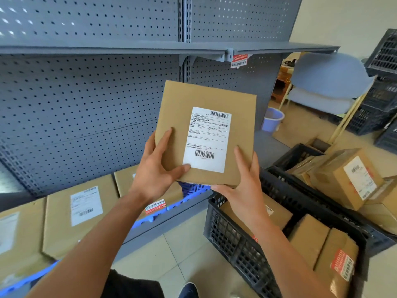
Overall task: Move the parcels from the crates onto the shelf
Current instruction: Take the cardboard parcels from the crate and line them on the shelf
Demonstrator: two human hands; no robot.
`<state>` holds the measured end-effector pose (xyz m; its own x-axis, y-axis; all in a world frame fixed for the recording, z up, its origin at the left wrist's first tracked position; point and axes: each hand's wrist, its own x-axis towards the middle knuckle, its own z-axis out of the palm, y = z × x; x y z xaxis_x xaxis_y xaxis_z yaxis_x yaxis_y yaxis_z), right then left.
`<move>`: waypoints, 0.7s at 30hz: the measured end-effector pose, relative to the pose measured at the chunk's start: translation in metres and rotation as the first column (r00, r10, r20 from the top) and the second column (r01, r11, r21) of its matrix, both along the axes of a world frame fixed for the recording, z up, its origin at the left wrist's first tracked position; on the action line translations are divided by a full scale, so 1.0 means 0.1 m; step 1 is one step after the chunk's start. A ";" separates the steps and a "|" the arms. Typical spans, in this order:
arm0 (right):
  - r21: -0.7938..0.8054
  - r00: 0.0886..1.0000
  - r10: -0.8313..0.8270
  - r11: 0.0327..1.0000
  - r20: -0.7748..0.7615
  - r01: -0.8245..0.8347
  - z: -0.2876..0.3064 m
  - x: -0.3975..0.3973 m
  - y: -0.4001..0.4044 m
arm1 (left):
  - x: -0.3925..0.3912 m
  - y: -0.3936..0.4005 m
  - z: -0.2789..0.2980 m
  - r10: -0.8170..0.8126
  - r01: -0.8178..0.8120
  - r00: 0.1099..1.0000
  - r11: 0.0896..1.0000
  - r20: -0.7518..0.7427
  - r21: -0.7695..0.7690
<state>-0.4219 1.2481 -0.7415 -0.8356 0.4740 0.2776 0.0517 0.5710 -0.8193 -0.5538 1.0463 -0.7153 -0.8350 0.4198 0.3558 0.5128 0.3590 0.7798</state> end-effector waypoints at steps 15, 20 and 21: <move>0.041 0.977 0.209 0.977 0.033 -0.211 0.05 -0.75 -0.54 | -0.08 -0.76 -0.15 0.308 -0.312 0.950 0.948 -0.053 -0.070; 0.042 0.972 0.219 0.974 0.080 -0.223 0.02 -0.89 -0.72 | -0.18 -0.89 -0.13 0.359 -0.360 0.933 0.927 -0.025 -0.104; 0.046 0.971 0.221 0.973 0.088 -0.225 0.00 -0.91 -0.75 | -0.18 -0.91 -0.15 0.361 -0.361 0.932 0.927 -0.021 -0.098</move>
<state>-0.5133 1.1735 -0.7413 -0.9395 0.2589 0.2241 -0.0164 0.6198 -0.7846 -0.5717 0.9549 -0.7307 -0.9356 0.1233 0.3308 0.3364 0.5952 0.7298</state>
